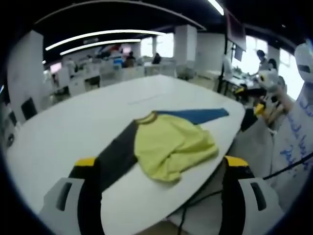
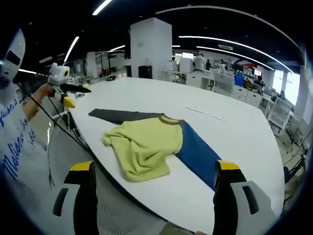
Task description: Fold the garment on the visible template until the final outline fits inside the template.
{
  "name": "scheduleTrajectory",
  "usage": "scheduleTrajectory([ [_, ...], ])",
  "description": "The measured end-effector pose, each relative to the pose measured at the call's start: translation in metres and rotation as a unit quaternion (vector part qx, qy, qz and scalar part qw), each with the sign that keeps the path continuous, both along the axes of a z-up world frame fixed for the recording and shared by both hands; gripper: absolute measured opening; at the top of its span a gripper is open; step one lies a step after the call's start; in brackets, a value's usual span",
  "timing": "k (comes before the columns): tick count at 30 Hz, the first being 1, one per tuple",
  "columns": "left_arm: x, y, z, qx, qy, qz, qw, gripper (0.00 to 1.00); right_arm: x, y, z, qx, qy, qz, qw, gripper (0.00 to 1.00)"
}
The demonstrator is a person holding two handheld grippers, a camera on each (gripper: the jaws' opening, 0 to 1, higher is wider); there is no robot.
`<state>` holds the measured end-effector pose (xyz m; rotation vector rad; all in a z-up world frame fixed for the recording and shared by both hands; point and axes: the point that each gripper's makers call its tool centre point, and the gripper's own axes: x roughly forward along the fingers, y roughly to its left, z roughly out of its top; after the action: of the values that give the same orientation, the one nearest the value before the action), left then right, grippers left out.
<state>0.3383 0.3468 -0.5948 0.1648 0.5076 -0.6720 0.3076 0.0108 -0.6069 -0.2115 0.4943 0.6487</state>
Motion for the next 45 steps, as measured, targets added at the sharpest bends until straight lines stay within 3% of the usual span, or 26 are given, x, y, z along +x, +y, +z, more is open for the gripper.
scheduleTrajectory([
  [8, -0.012, -0.012, -0.002, 0.006, 0.007, -0.023, 0.9997, 1.0, 0.0, 0.003, -0.002, 0.001, 0.003, 0.003, 1.0, 1.0],
  [14, -0.016, -0.01, -0.003, 0.004, 0.012, -0.014, 0.9998, 1.0, 0.001, 0.001, -0.005, -0.007, 0.007, 0.0, 1.0, 1.0],
  [22, -0.026, -0.015, -0.012, 0.031, 0.027, -0.016, 0.999, 1.0, 0.003, 0.005, -0.006, -0.011, 0.008, 0.005, 0.9999, 1.0],
  [26, -0.027, -0.019, -0.01, 0.009, 0.028, -0.008, 0.9995, 1.0, 0.003, 0.006, -0.006, -0.007, 0.007, 0.005, 0.9999, 1.0],
  [36, -0.037, -0.026, -0.021, 0.011, 0.05, -0.007, 0.9987, 1.0, 0.001, 0.005, -0.01, -0.009, 0.013, 0.001, 0.9999, 1.0],
  [45, -0.036, -0.024, -0.026, 0.001, 0.054, 0.006, 0.9985, 1.0, 0.002, 0.007, -0.015, -0.013, 0.019, 0.004, 0.9997, 1.0],
])
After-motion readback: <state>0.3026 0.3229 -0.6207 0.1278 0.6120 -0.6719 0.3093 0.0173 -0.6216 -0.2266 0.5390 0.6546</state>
